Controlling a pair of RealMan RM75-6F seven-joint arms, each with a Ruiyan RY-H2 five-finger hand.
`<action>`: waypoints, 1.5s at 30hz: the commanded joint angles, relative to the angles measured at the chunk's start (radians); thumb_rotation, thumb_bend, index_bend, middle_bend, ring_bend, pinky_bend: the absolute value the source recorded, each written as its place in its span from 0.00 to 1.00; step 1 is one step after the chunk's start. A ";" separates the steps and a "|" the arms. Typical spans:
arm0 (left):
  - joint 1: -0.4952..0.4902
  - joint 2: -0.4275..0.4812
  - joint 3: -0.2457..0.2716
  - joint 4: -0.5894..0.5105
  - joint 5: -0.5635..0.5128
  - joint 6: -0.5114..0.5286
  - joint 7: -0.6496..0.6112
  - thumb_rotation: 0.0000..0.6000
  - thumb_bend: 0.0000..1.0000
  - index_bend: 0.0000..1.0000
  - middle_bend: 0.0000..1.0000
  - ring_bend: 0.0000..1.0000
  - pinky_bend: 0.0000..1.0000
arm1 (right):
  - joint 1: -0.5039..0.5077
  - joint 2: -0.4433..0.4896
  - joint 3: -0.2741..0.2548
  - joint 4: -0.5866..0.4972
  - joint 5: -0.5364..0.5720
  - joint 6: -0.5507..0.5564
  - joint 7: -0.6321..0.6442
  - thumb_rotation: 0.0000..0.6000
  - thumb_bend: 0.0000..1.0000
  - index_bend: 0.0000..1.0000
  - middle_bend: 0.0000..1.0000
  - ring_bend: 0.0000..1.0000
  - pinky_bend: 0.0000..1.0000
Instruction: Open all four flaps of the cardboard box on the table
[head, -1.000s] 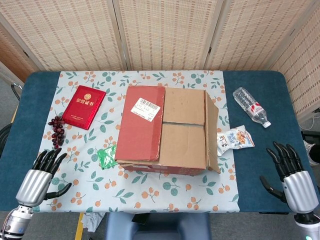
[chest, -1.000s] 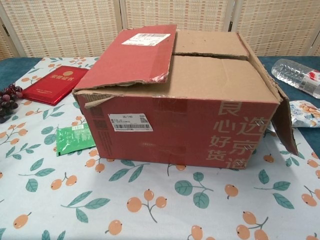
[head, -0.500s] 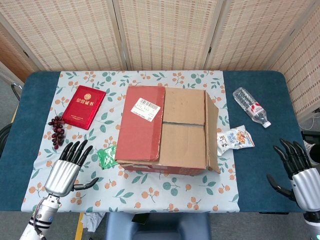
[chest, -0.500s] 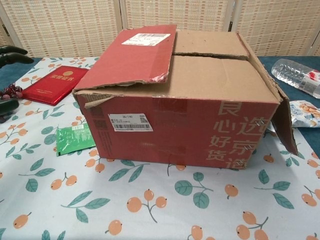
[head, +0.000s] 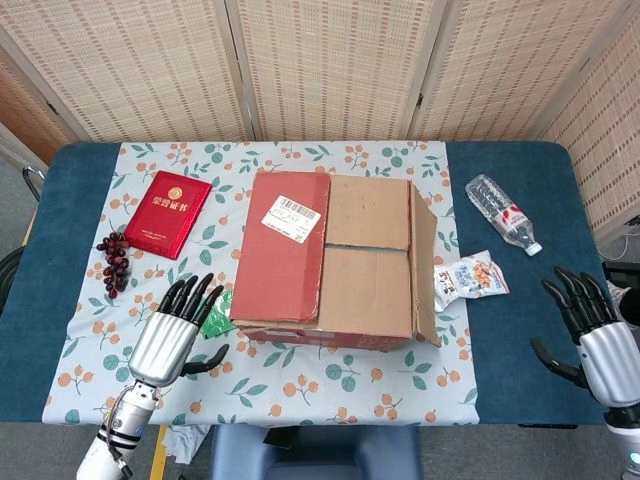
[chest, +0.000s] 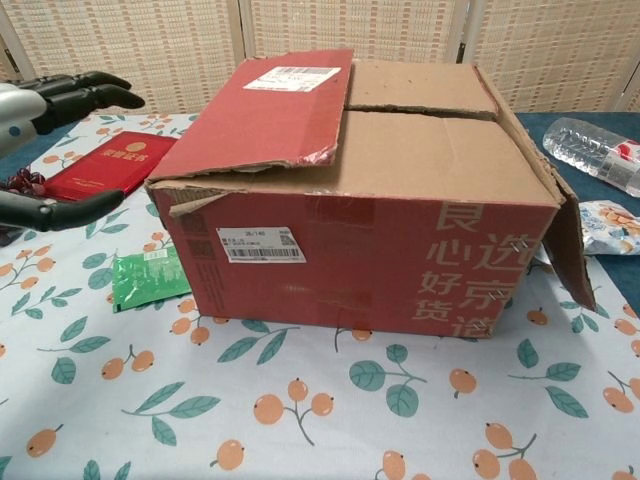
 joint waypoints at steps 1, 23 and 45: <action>-0.024 -0.026 -0.009 -0.018 -0.030 -0.024 0.022 0.54 0.44 0.00 0.00 0.06 0.18 | -0.001 0.002 0.003 0.002 -0.002 0.004 0.008 1.00 0.39 0.00 0.00 0.00 0.00; -0.148 -0.147 -0.052 -0.080 -0.150 -0.049 0.199 0.68 0.49 0.00 0.00 0.05 0.25 | -0.002 0.008 0.011 0.007 -0.008 0.005 0.043 1.00 0.39 0.00 0.00 0.00 0.00; -0.283 -0.267 -0.091 -0.001 -0.252 -0.056 0.297 0.68 0.49 0.00 0.00 0.00 0.24 | 0.008 0.030 0.013 0.022 -0.005 -0.008 0.121 1.00 0.39 0.00 0.00 0.00 0.00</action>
